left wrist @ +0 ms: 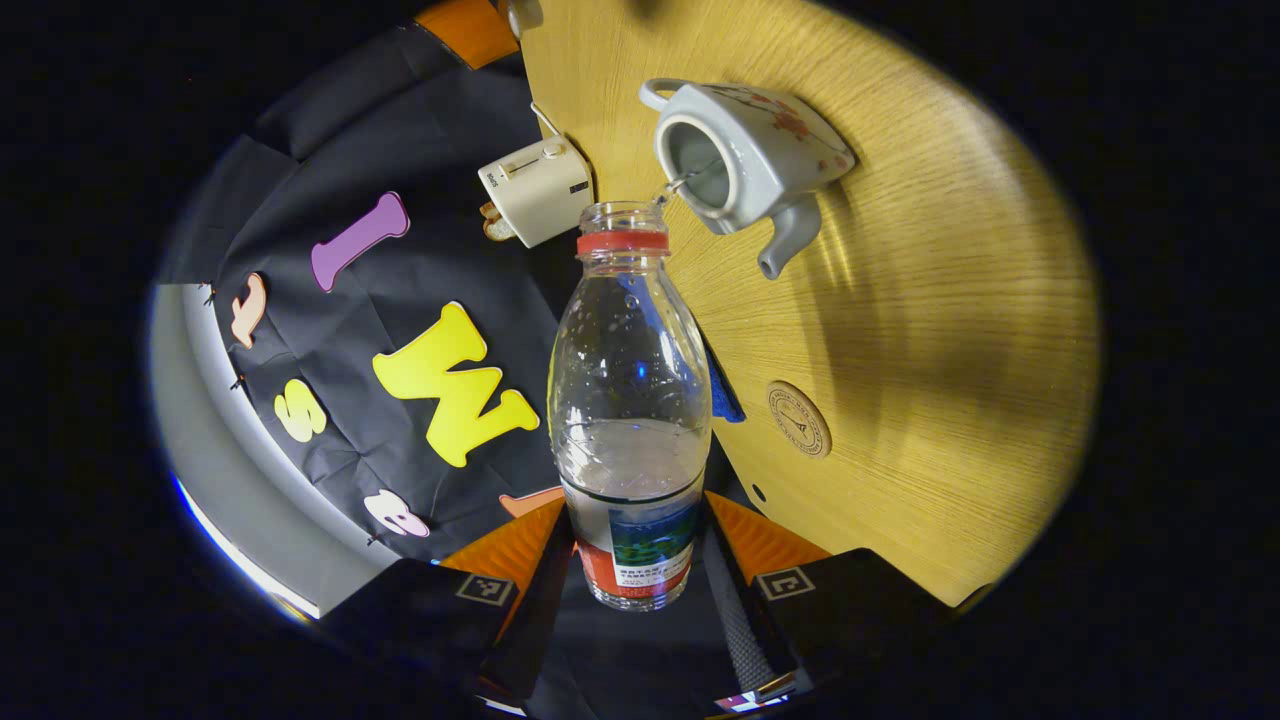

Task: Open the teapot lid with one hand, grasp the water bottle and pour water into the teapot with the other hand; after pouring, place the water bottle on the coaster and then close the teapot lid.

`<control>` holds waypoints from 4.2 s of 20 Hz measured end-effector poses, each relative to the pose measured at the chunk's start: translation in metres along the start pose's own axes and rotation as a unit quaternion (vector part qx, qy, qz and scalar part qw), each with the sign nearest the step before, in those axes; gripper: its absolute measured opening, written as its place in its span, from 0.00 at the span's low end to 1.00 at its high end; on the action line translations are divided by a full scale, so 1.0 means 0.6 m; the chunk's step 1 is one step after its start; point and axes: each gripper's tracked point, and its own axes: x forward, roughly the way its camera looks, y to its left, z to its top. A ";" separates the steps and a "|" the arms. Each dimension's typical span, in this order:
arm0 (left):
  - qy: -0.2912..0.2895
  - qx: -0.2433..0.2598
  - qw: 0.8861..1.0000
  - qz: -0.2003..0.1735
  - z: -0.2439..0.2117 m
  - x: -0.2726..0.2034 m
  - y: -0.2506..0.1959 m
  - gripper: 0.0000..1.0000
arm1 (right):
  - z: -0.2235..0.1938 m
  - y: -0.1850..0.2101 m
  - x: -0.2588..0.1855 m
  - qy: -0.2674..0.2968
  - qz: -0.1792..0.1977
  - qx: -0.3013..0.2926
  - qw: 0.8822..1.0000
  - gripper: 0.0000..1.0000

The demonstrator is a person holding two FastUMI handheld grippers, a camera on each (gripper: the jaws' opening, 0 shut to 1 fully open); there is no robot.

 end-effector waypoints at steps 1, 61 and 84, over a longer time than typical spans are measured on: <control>0.000 0.003 1.000 0.000 0.001 -0.001 0.000 0.73 | 0.002 0.000 0.000 -0.001 0.000 0.001 1.000 0.00; -0.072 -0.841 0.533 -0.065 -0.049 0.193 -0.072 0.74 | 0.030 0.067 0.011 0.000 0.003 -0.020 1.000 0.00; -0.063 -0.855 0.506 -0.099 -0.007 0.236 -0.133 0.87 | 0.014 0.063 0.023 0.015 -0.007 -0.015 1.000 0.00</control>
